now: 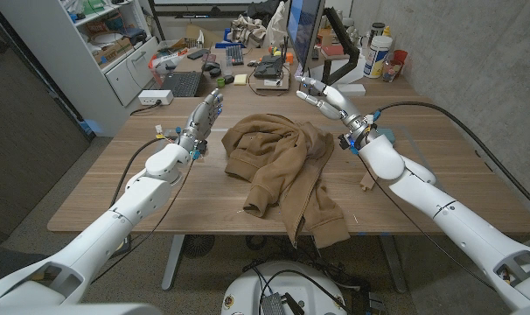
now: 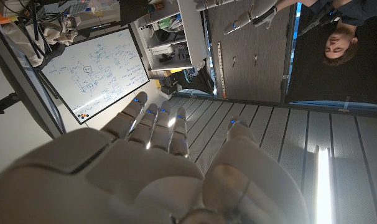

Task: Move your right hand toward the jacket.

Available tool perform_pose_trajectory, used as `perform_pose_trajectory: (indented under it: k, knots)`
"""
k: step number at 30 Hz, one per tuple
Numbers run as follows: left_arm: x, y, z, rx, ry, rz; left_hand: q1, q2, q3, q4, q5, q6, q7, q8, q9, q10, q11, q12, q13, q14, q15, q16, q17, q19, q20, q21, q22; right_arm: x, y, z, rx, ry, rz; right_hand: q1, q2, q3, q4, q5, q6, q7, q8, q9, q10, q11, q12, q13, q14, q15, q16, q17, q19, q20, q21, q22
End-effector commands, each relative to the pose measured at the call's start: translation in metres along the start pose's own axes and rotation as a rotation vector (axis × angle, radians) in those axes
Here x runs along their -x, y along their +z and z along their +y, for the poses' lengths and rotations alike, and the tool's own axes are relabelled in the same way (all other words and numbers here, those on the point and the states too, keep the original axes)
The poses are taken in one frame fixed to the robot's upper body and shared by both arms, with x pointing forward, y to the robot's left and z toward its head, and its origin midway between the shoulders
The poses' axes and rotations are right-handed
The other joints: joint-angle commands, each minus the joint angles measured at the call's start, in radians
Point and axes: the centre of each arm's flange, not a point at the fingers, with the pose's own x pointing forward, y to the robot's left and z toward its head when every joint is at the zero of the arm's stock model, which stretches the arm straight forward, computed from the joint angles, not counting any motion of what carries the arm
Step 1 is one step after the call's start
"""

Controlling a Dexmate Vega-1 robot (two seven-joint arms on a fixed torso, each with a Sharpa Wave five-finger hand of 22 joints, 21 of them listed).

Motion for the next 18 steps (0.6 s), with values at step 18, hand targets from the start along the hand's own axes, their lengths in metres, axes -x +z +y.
perform_pose_trajectory:
  k: [18]
  knots:
    - [-0.0003,0.0018,-0.0034,-0.006,-0.002,-0.005,0.005,0.011,-0.010,0.000,-0.004,0.005,0.004,0.003,0.004,-0.007,0.004,0.002,0.002,-0.015,0.000,-0.001,0.003,-0.013,0.001,-0.001,0.003,-0.0069,0.0056,0.0113,0.113,0.048,-0.017,0.005,0.005,-0.001,-0.008,0.007,-0.006,-0.014,-0.001,0.005,-0.038,-0.012,-0.010,0.002,-0.012,0.004,-0.003,0.000,-0.015,0.005,-0.006,0.003]
